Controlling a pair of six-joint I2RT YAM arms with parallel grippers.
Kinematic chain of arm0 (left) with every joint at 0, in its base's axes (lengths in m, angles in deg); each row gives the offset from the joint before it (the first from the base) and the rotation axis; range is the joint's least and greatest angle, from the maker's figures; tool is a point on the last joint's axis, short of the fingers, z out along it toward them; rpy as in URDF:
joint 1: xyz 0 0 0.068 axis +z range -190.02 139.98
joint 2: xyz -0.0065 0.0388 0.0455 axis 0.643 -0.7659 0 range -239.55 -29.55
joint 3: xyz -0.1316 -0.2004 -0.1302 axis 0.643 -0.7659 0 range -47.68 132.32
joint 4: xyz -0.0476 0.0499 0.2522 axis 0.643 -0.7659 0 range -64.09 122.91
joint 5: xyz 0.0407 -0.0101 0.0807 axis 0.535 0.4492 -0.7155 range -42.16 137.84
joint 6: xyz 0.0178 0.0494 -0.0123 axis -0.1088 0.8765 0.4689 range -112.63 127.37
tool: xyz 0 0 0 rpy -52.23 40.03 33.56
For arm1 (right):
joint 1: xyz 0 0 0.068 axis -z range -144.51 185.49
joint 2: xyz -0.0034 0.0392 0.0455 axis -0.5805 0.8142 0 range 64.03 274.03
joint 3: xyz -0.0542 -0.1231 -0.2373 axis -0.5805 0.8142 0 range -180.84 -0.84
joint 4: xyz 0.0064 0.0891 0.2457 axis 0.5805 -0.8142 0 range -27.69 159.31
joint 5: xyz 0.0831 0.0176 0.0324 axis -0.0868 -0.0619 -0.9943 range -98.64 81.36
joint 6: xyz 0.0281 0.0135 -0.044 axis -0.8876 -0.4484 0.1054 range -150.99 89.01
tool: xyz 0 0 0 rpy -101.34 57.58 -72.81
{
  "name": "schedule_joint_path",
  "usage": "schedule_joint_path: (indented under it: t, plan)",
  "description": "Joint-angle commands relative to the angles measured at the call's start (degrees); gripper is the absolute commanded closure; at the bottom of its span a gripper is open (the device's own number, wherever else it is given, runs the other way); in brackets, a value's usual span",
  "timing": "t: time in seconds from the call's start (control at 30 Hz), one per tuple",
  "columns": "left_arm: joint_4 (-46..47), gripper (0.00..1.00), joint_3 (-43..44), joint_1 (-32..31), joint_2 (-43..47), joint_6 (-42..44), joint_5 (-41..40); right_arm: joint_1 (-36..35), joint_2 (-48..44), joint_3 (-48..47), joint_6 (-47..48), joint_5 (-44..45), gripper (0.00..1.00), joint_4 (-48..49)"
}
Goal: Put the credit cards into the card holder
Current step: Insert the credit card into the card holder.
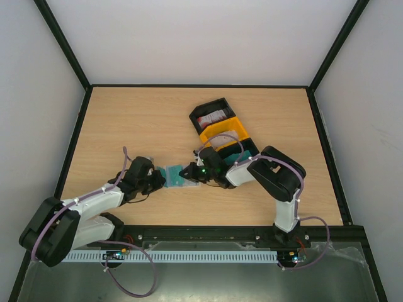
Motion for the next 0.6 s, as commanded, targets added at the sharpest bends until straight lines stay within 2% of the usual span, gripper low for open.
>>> schedule_joint_path:
  t: [0.0,0.17,0.4,0.57]
  plan:
    - [-0.41,0.97,-1.35,0.06,0.47,-0.06,1.23,-2.01,1.79,0.02,-2.12,2.23,0.98,1.56]
    - [-1.29,0.97,-1.5,0.07,1.56,-0.07,1.36,-2.31,0.52,1.33,-2.99,5.11,0.95,1.68]
    - [-7.4,0.97,0.55,0.05,6.45,-0.18,-0.92,-2.35,-3.83,1.78,-1.23,8.73,0.68,-4.07]
    - [-11.58,0.97,2.51,0.05,9.17,-0.24,-2.74,-2.41,-6.32,0.75,1.41,9.46,0.56,-9.35]
